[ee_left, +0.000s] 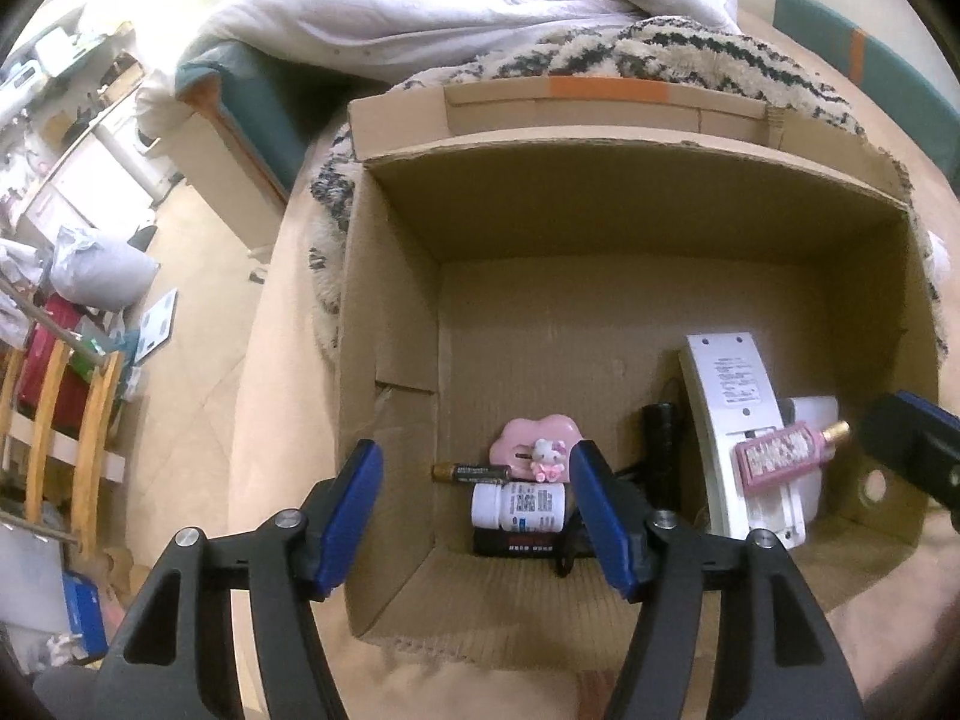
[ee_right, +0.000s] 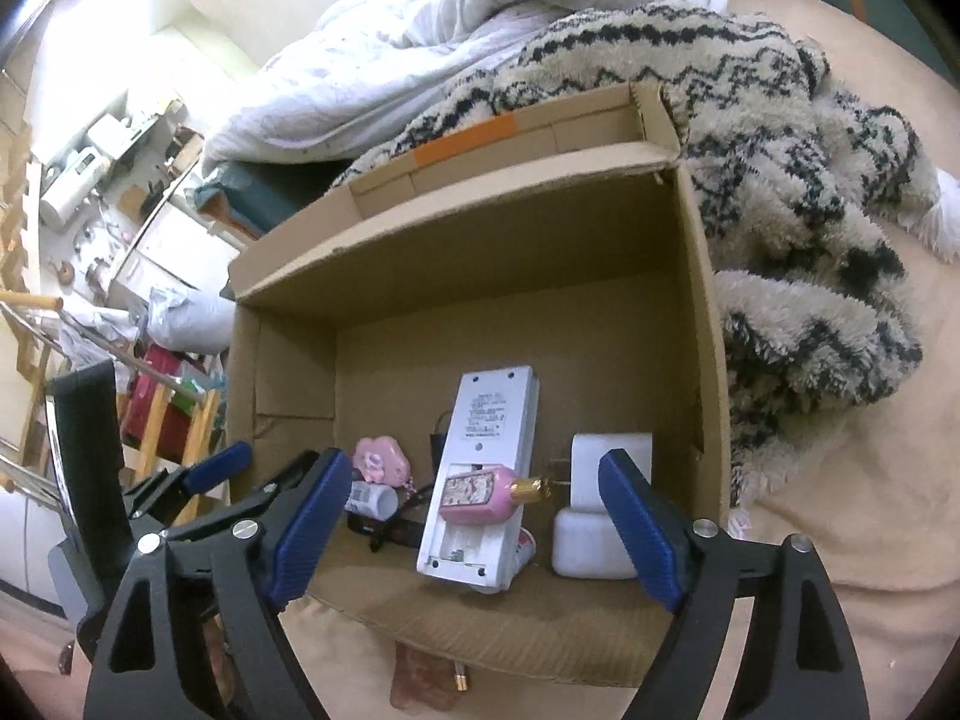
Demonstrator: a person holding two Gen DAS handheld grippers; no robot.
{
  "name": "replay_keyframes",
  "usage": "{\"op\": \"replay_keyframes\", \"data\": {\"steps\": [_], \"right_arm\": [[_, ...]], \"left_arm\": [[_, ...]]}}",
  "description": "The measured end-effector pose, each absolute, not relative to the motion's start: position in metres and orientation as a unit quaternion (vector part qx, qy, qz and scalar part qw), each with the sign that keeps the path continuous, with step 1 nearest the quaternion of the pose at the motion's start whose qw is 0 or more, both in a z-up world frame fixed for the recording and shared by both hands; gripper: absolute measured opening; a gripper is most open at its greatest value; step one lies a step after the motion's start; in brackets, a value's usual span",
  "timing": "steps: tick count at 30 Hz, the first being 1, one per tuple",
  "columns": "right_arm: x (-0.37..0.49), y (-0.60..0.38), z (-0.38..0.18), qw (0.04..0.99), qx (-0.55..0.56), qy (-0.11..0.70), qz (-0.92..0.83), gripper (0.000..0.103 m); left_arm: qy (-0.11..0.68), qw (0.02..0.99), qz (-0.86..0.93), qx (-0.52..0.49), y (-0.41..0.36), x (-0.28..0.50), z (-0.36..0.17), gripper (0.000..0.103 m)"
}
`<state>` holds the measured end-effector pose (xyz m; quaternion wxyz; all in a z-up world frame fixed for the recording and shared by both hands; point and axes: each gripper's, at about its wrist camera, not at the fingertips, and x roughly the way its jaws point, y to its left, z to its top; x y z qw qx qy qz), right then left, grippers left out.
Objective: Organize rigid objects
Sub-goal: 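Lower the battery and pink cylinder into the box and open both grippers, then move both grippers out beside the box toward the pink gel piece and battery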
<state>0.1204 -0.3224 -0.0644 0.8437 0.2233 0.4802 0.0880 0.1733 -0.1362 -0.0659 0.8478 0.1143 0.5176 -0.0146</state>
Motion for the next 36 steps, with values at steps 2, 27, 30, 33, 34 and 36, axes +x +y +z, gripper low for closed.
{"op": "replay_keyframes", "data": {"steps": [2, 27, 30, 33, 34, 36], "right_arm": [[0.119, -0.323, -0.063, 0.844, 0.225, 0.479, 0.086, 0.090], [0.058, -0.325, -0.048, 0.851, 0.238, 0.462, 0.075, 0.090], [0.049, -0.318, -0.051, 0.848, 0.233, 0.469, 0.079, 0.090], [0.041, -0.309, -0.055, 0.844, 0.227, 0.478, 0.084, 0.090], [0.039, -0.306, -0.057, 0.843, 0.225, 0.481, 0.085, 0.090], [0.034, -0.301, -0.059, 0.841, 0.221, 0.486, 0.087, 0.090]], "left_arm": [[0.517, 0.849, -0.015, 0.113, -0.135, 0.171, -0.063, 0.061], [0.501, 0.860, 0.000, 0.093, -0.086, 0.105, -0.038, 0.062], [0.504, 0.859, 0.001, 0.090, -0.079, 0.100, -0.043, 0.062], [0.508, 0.857, 0.005, 0.086, -0.071, 0.094, -0.049, 0.062], [0.510, 0.856, 0.006, 0.084, -0.070, 0.094, -0.051, 0.062], [0.515, 0.854, 0.008, 0.077, -0.066, 0.093, -0.055, 0.062]]}}
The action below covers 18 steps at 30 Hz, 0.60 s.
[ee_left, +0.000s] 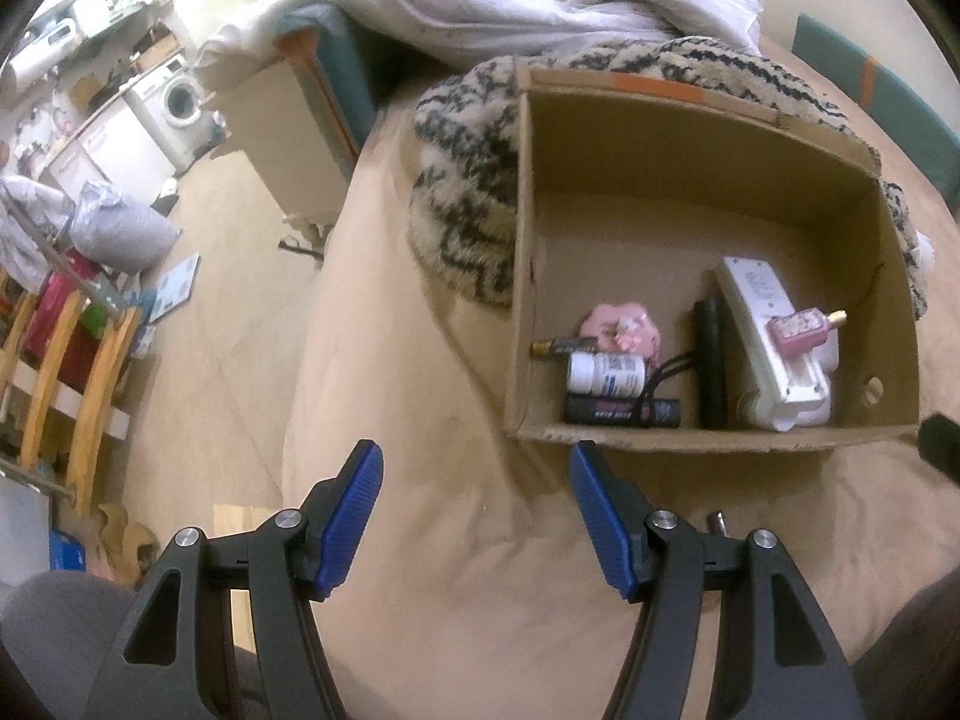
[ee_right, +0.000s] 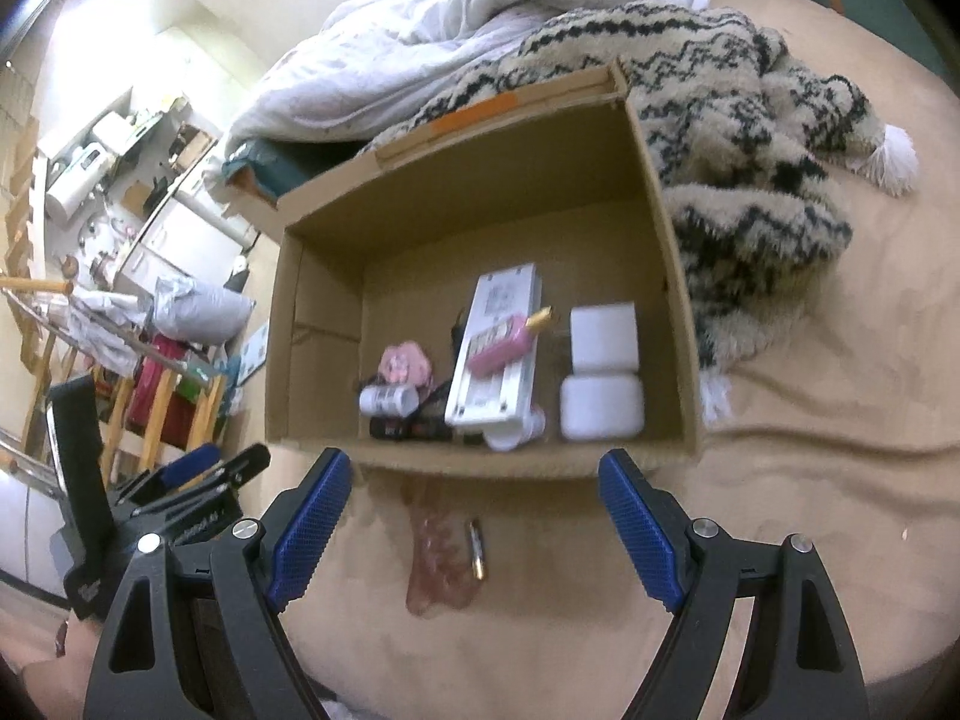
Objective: Organize rigid objects
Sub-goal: 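Move both grippers out beside the box toward the pink gel piece and battery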
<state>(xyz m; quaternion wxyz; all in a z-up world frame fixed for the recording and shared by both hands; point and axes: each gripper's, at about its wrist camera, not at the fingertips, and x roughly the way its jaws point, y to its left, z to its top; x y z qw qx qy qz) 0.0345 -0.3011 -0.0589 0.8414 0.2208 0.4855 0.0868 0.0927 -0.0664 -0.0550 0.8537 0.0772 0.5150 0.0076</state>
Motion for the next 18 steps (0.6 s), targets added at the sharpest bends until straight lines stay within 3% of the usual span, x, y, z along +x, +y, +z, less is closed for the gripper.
{"op": "replay_keyframes", "data": {"steps": [18], "right_arm": [[0.040, -0.298, -0.093, 0.814, 0.218, 0.537, 0.043, 0.090]], "left_arm": [[0.608, 0.787, -0.078, 0.070, -0.108, 0.085, -0.134, 0.062]]}}
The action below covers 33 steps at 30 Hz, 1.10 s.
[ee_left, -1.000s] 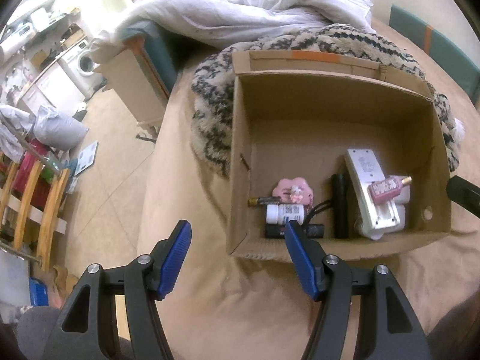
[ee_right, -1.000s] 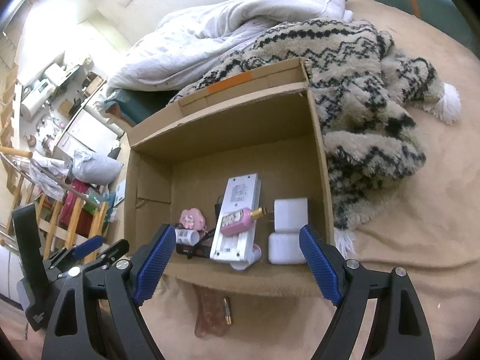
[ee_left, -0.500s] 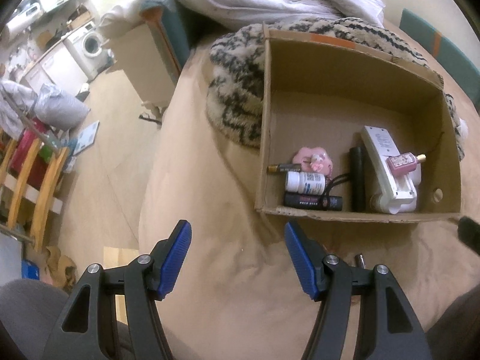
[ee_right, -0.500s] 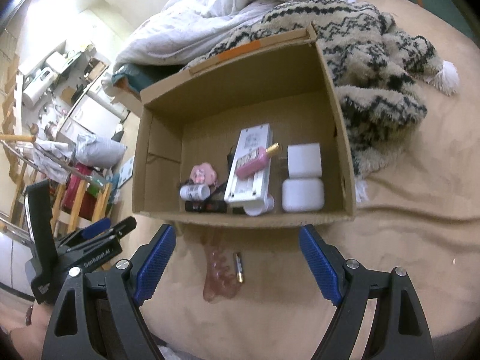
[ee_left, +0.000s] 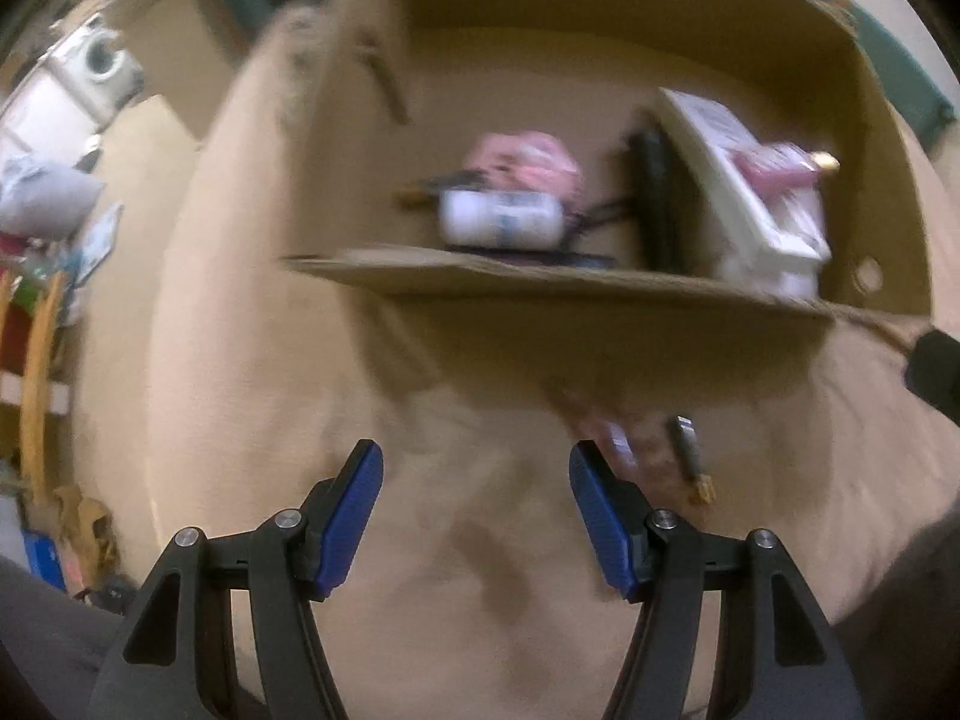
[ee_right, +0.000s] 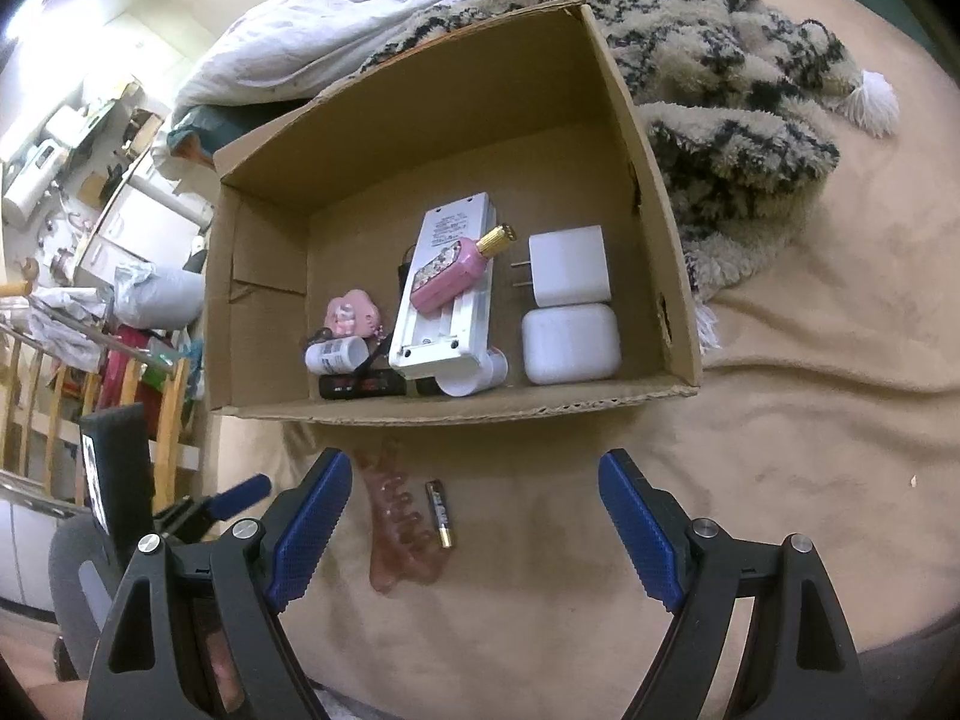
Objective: Organize rigid objects
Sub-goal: 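Move both grippers out beside the box toward the pink gel piece and battery, then grasp the pink gel piece with the left gripper while the right gripper grasps the second battery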
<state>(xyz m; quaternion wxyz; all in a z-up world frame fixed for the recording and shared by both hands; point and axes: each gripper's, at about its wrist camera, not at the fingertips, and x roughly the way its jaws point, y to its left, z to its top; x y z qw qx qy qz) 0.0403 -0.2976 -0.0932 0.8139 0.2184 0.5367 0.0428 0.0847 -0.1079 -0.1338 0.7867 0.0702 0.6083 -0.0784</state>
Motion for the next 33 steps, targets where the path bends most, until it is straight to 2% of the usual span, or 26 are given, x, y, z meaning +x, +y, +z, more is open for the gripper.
{"op": "replay_keyframes", "data": {"steps": [8, 14, 19, 23, 26, 28, 30, 33], "right_arm": [[0.045, -0.291, -0.101, 0.809, 0.204, 0.549, 0.040, 0.090], [0.046, -0.290, -0.106, 0.805, 0.199, 0.558, 0.038, 0.090], [0.050, -0.280, -0.118, 0.793, 0.181, 0.581, 0.039, 0.090], [0.058, -0.264, -0.135, 0.775, 0.151, 0.612, 0.049, 0.090], [0.065, -0.247, -0.148, 0.762, 0.116, 0.635, 0.058, 0.089], [0.068, -0.236, -0.157, 0.755, 0.105, 0.644, 0.064, 0.080], [0.072, -0.225, -0.167, 0.746, 0.091, 0.656, 0.071, 0.059], [0.075, -0.211, -0.175, 0.748, 0.050, 0.659, 0.064, 0.056]], "left_arm": [[0.645, 0.757, -0.096, 0.039, -0.136, 0.094, -0.163, 0.062], [0.651, 0.752, -0.094, 0.047, -0.139, 0.091, -0.164, 0.063], [0.660, 0.742, -0.103, 0.068, -0.129, 0.082, -0.160, 0.048], [0.668, 0.736, -0.082, 0.076, -0.110, 0.084, -0.156, 0.048], [0.678, 0.730, -0.073, 0.056, -0.094, 0.087, -0.156, 0.054], [0.681, 0.729, -0.065, 0.034, -0.087, 0.087, -0.155, 0.056], [0.681, 0.729, -0.059, 0.021, -0.084, 0.085, -0.154, 0.056], [0.684, 0.727, -0.053, 0.005, -0.070, 0.084, -0.153, 0.056]]}}
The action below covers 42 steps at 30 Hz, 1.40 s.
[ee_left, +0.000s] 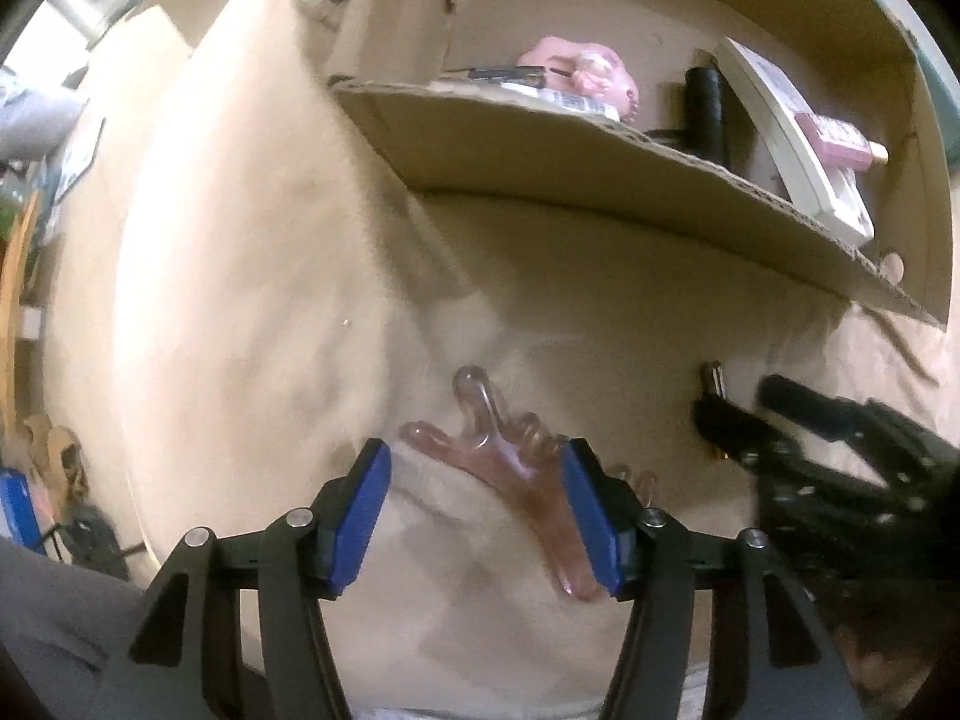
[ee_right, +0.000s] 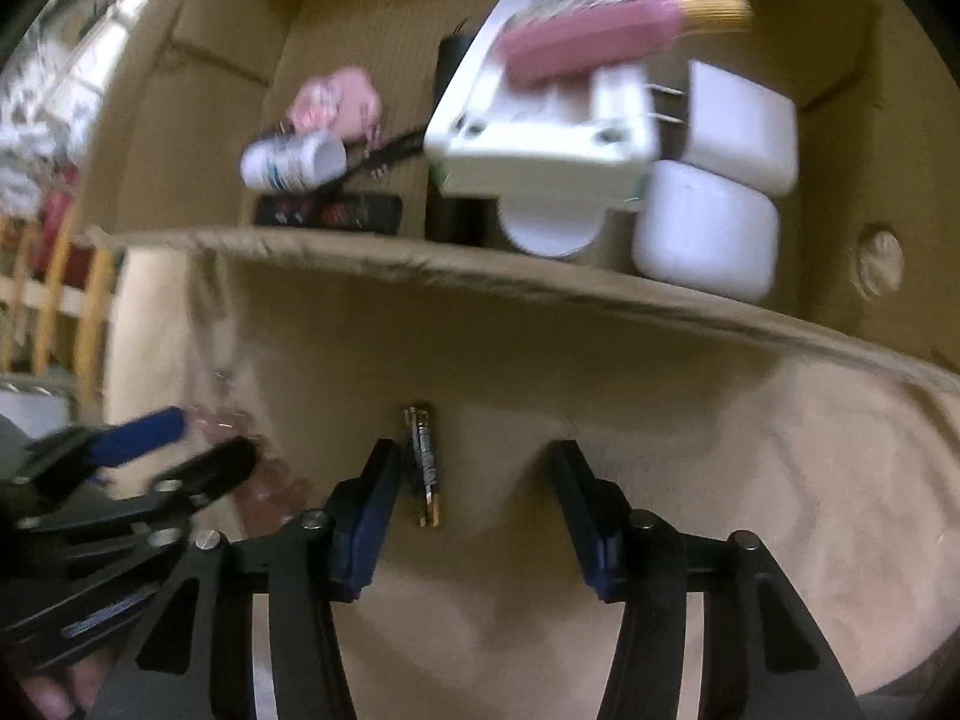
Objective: Organize rigid objects
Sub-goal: 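Grasp the pink gel piece with the left gripper while the right gripper grasps the second battery, then lower the pink gel piece and battery into the box and open both grippers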
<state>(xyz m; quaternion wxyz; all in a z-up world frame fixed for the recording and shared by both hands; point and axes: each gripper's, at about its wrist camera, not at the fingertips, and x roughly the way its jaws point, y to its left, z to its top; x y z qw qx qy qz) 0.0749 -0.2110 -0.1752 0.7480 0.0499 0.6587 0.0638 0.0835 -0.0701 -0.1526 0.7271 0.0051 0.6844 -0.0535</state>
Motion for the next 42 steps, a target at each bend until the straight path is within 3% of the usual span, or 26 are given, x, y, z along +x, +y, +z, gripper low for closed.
{"op": "replay_keyframes", "data": {"steps": [1, 2, 3, 4, 7, 9, 17, 21, 25, 27, 33, 42], "right_arm": [[0.075, -0.207, -0.175, 0.752, 0.036, 0.655, 0.063, 0.054], [0.075, -0.204, -0.173, 0.756, 0.023, 0.651, 0.064, 0.043], [0.074, -0.202, -0.171, 0.759, 0.014, 0.648, 0.068, 0.021], [0.074, -0.202, -0.170, 0.759, 0.012, 0.647, 0.069, 0.012], [0.072, -0.210, -0.164, 0.764, 0.035, 0.641, 0.066, 0.011], [0.072, -0.221, -0.157, 0.768, 0.055, 0.635, 0.059, 0.011], [0.068, -0.241, -0.140, 0.780, 0.096, 0.617, 0.053, 0.011], [0.068, -0.240, -0.136, 0.784, 0.102, 0.609, 0.056, 0.011], [0.066, -0.244, -0.131, 0.789, 0.110, 0.602, 0.060, 0.011], [0.062, -0.247, -0.127, 0.791, 0.112, 0.598, 0.062, 0.011], [0.053, -0.256, -0.116, 0.797, 0.119, 0.588, 0.069, 0.011], [0.039, -0.268, -0.091, 0.812, 0.138, 0.561, 0.081, 0.011]], "left_arm": [[0.688, 0.724, -0.049, -0.009, -0.064, 0.086, -0.155, 0.057], [0.690, 0.722, -0.046, -0.019, -0.060, 0.089, -0.156, 0.057], [0.693, 0.718, -0.045, -0.034, -0.056, 0.089, -0.156, 0.057], [0.695, 0.716, -0.044, -0.047, -0.053, 0.088, -0.156, 0.057], [0.711, 0.693, -0.034, -0.116, -0.044, 0.083, -0.160, 0.066], [0.722, 0.669, -0.023, -0.174, -0.042, 0.076, -0.166, 0.066], [0.714, 0.683, 0.061, -0.141, -0.061, 0.081, -0.178, 0.067], [0.707, 0.700, 0.042, -0.088, -0.091, 0.081, -0.175, 0.042], [0.716, 0.694, 0.015, -0.069, -0.083, 0.085, -0.170, 0.032], [0.713, 0.700, 0.007, -0.046, -0.077, 0.091, -0.163, 0.017], [0.704, 0.710, -0.002, -0.011, -0.074, 0.093, -0.152, 0.016], [0.638, 0.768, -0.022, 0.052, -0.087, 0.075, -0.093, 0.016]]}}
